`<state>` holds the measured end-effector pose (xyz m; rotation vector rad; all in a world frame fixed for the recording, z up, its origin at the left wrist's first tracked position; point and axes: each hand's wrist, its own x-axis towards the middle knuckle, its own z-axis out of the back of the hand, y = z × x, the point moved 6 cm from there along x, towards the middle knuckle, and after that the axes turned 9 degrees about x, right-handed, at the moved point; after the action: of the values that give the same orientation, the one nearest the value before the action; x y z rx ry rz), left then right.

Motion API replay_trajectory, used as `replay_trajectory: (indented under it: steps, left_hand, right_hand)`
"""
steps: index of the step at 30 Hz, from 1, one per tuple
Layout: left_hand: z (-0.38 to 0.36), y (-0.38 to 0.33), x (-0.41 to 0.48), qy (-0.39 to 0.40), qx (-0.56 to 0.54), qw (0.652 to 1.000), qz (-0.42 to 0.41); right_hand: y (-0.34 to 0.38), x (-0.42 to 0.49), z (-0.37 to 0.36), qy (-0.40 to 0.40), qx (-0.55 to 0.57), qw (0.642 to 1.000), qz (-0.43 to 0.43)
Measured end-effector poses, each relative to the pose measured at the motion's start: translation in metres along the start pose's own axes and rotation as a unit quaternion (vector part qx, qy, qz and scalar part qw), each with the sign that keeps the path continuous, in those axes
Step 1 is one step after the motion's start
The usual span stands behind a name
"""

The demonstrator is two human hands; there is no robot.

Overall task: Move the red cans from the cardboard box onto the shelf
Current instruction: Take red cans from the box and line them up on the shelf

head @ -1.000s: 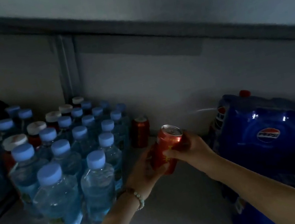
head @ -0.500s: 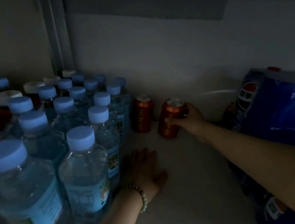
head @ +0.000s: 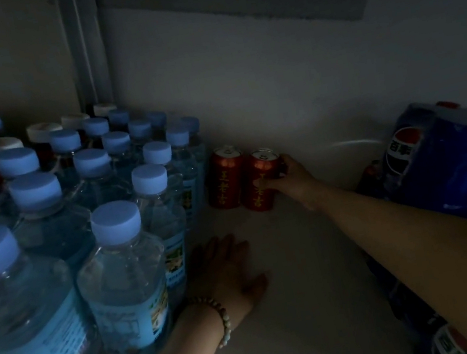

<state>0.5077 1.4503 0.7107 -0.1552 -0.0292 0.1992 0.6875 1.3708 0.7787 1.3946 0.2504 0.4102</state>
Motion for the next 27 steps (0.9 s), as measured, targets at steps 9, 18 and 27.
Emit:
replay_trajectory:
  steps: [9, 18, 27]
  left_hand:
    - [0.000, -0.001, 0.001, 0.006, 0.005, 1.000, 0.005]
    - [0.043, -0.020, -0.041, -0.048, -0.040, 0.994, -0.095]
    - [0.045, -0.019, -0.214, -0.175, -0.094, 0.961, -0.195]
  right_hand:
    - [-0.010, -0.018, 0.000, -0.039, 0.022, 0.999, -0.009]
    - [0.020, -0.165, -0.005, -0.003, -0.201, 0.978, 0.056]
    - [-0.001, -0.372, -0.016, 0.001, -0.393, 0.916, 0.081]
